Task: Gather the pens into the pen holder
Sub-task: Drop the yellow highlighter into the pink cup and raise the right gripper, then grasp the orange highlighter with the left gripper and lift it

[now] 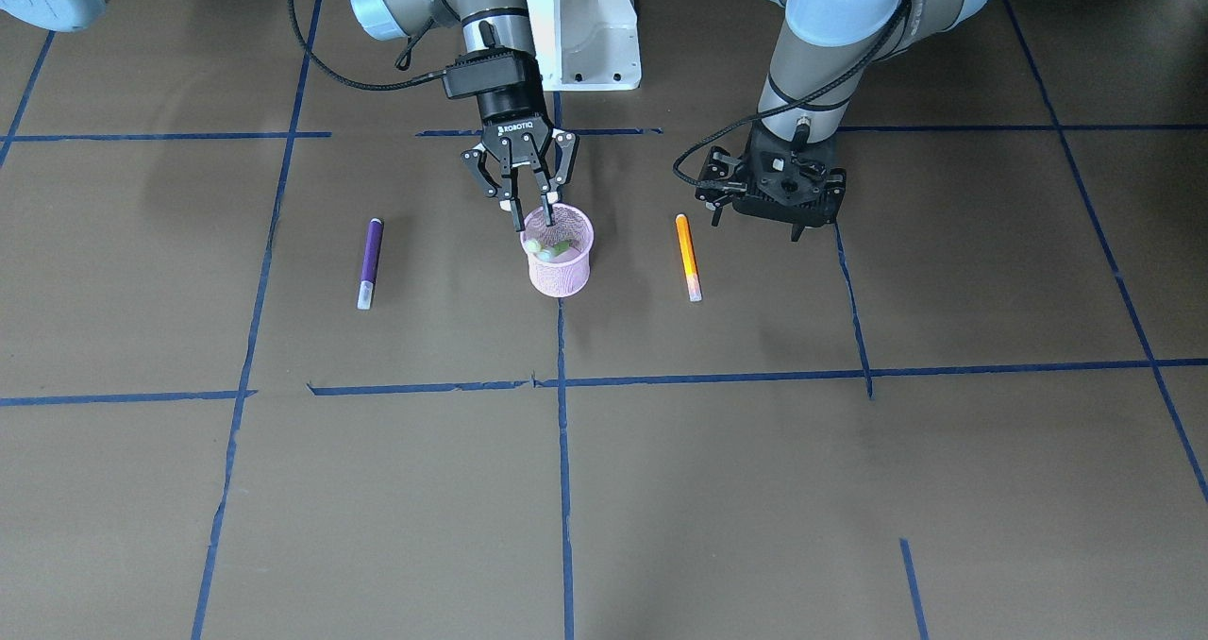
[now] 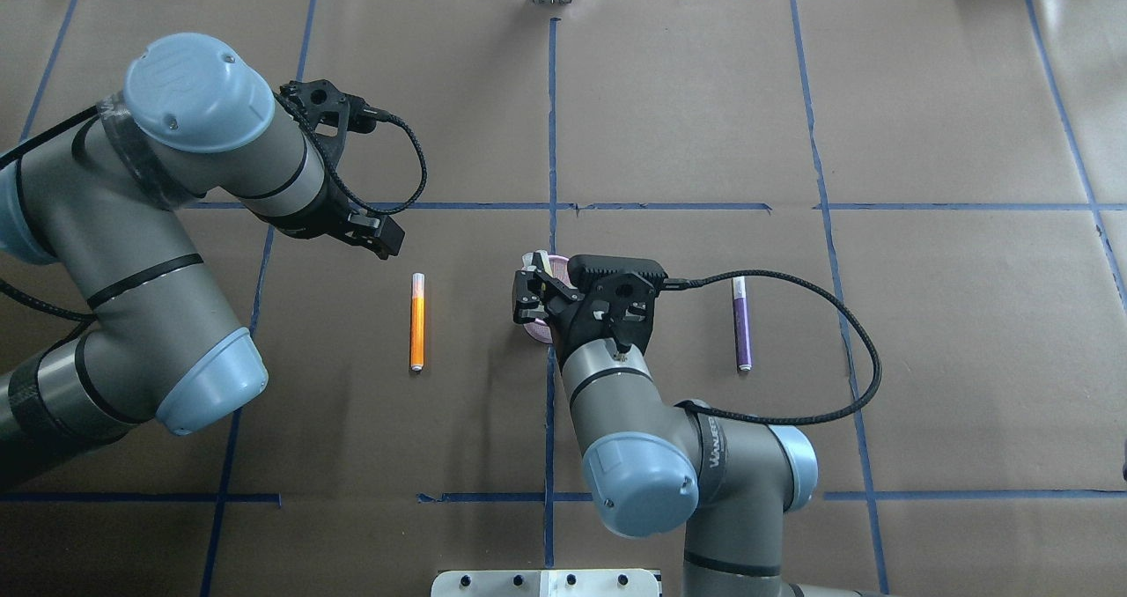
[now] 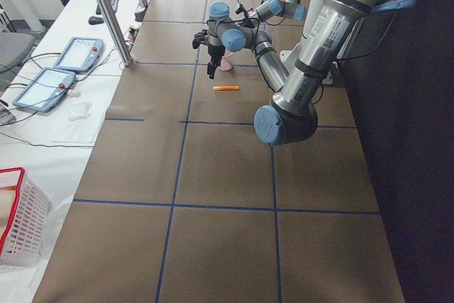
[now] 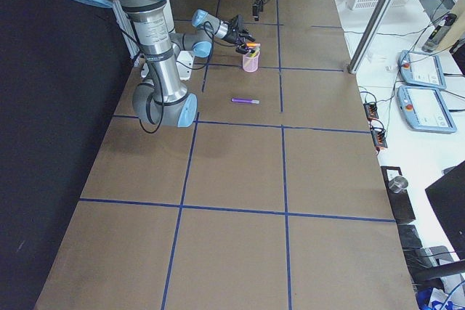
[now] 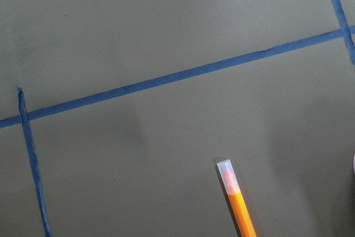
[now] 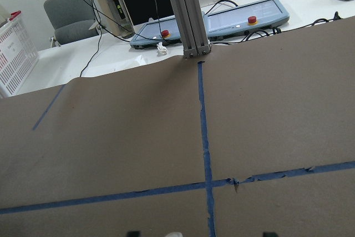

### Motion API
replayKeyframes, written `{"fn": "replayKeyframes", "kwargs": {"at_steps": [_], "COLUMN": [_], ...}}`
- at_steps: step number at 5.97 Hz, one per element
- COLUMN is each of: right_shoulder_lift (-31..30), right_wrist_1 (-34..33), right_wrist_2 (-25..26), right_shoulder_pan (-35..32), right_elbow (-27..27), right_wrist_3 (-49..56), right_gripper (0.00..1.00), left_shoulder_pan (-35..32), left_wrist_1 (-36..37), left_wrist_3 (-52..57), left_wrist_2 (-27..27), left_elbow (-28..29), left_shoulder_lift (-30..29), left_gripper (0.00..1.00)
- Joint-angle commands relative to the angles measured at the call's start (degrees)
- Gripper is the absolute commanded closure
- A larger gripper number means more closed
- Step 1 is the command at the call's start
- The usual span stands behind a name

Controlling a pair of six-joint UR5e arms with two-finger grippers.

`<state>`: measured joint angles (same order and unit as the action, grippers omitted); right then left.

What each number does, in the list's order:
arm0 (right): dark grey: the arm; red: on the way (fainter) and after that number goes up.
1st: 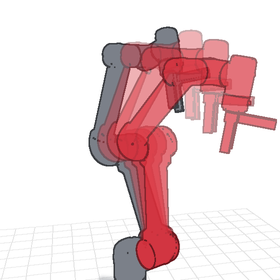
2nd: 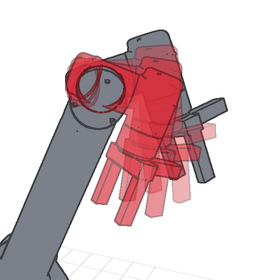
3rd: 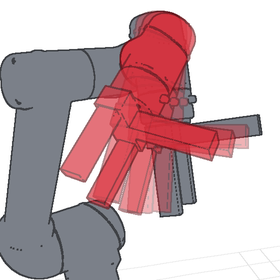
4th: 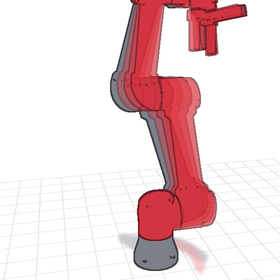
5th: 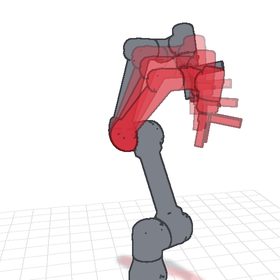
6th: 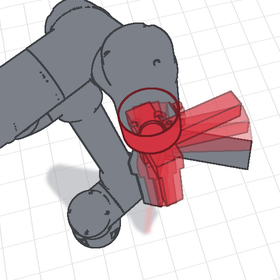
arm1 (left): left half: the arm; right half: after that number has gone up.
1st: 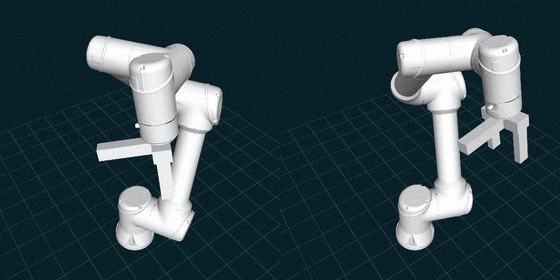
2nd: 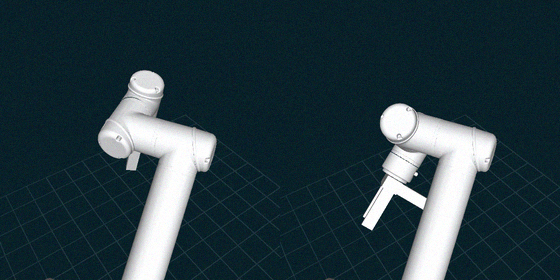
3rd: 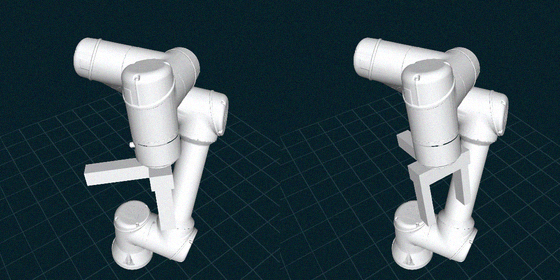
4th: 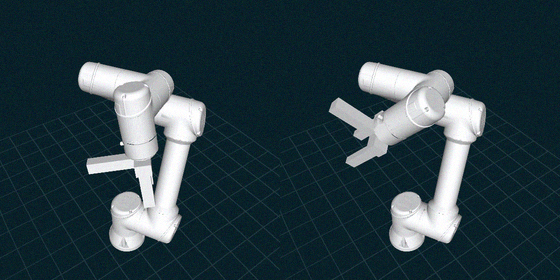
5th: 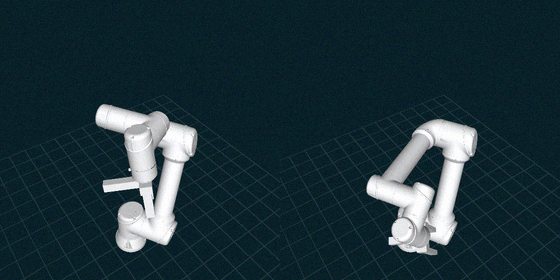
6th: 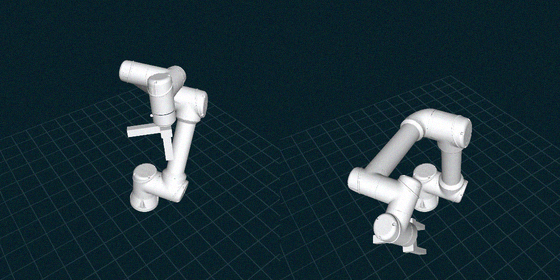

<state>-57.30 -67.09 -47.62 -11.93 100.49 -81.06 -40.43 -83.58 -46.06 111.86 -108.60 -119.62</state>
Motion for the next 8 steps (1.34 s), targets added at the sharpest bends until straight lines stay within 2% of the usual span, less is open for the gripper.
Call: {"fn": "replayKeyframes", "kwargs": {"at_steps": [1, 2, 3, 4, 6, 8], "right_shoulder_lift": [0.17, 0.09, -0.09, -0.61, -3.06, -3.16], "right_wrist_1": [-10.08, -19.13, -22.09, -26.12, -27.83, -27.83], "right_wrist_2": [-16.34, -33.76, -48.73, -58.02, -66.69, -67.25], "right_shoulder_pan": [-6.74, -14.45, -22.44, -28.00, -33.84, -34.12], "right_elbow": [6.16, 9.78, 9.81, 9.38, 8.68, 8.14], "right_wrist_3": [0.20, 1.77, 7.87, 15.85, 25.92, 26.31], "right_gripper": [0.00, 0.00, 0.00, 0.00, 0.00, 0.00], "left_shoulder_pan": [0.35, 1.22, 1.93, 3.24, 6.31, 7.91], "left_wrist_1": [-0.09, -0.35, -2.70, -6.03, -11.49, -16.85], "left_wrist_3": [-2.70, -8.03, -11.39, -14.30, -17.40, -20.12], "left_wrist_2": [-0.07, -0.15, -0.33, -0.59, -4.35, -5.34], "left_elbow": [0.58, 2.41, 5.21, 7.85, 12.78, 17.61], "left_shoulder_lift": [-0.17, -1.48, -2.63, -2.55, -2.64, -2.64], "left_gripper": [0.00, 0.00, 0.00, 0.01, 0.12, 0.33]}}
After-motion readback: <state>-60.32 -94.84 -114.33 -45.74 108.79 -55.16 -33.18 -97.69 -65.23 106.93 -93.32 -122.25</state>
